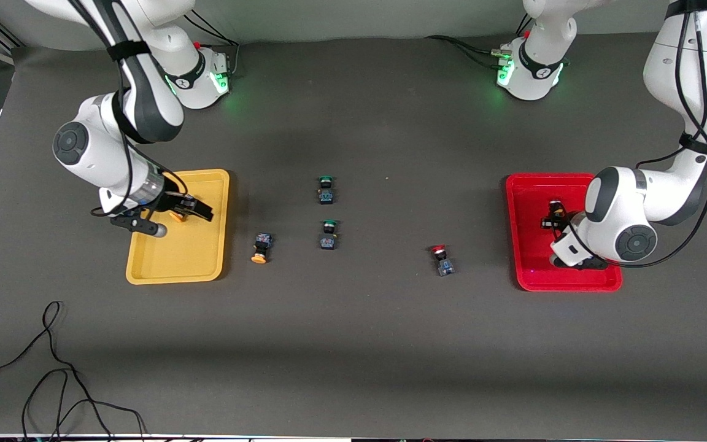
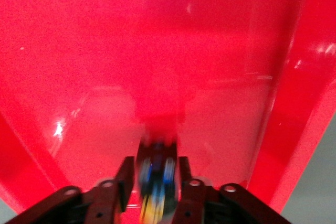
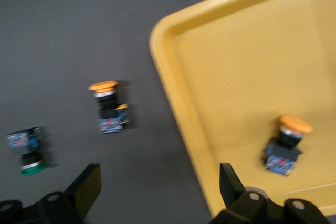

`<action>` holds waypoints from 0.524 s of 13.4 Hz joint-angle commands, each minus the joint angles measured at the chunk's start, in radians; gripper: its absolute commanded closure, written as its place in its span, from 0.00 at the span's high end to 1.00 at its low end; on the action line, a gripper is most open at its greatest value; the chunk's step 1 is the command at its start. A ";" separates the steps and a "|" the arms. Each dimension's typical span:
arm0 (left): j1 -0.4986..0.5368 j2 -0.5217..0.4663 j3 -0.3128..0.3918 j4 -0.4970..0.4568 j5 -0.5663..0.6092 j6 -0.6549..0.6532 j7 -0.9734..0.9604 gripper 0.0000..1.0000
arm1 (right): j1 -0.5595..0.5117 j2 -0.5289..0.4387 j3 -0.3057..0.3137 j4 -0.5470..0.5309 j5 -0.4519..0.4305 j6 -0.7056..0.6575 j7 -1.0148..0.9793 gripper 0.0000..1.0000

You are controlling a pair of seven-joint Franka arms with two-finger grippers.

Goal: Place red and yellow buttons in trays
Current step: 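Release the yellow button while the left gripper releases the red button, then grasp another yellow button with the right gripper while the left gripper grasps red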

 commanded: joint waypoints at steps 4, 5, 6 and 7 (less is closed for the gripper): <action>-0.033 -0.090 -0.103 0.217 -0.004 -0.337 -0.150 0.99 | 0.091 0.179 -0.011 0.203 0.005 -0.063 0.106 1.00; -0.068 -0.082 -0.138 0.315 -0.019 -0.421 -0.245 0.99 | 0.095 0.210 -0.011 0.220 0.005 -0.049 0.106 1.00; -0.120 -0.058 -0.148 0.389 -0.044 -0.454 -0.345 0.99 | 0.100 0.236 -0.010 0.220 0.005 -0.011 0.107 1.00; -0.173 -0.012 -0.148 0.450 -0.055 -0.448 -0.425 0.99 | 0.103 0.265 -0.008 0.214 0.005 0.025 0.107 1.00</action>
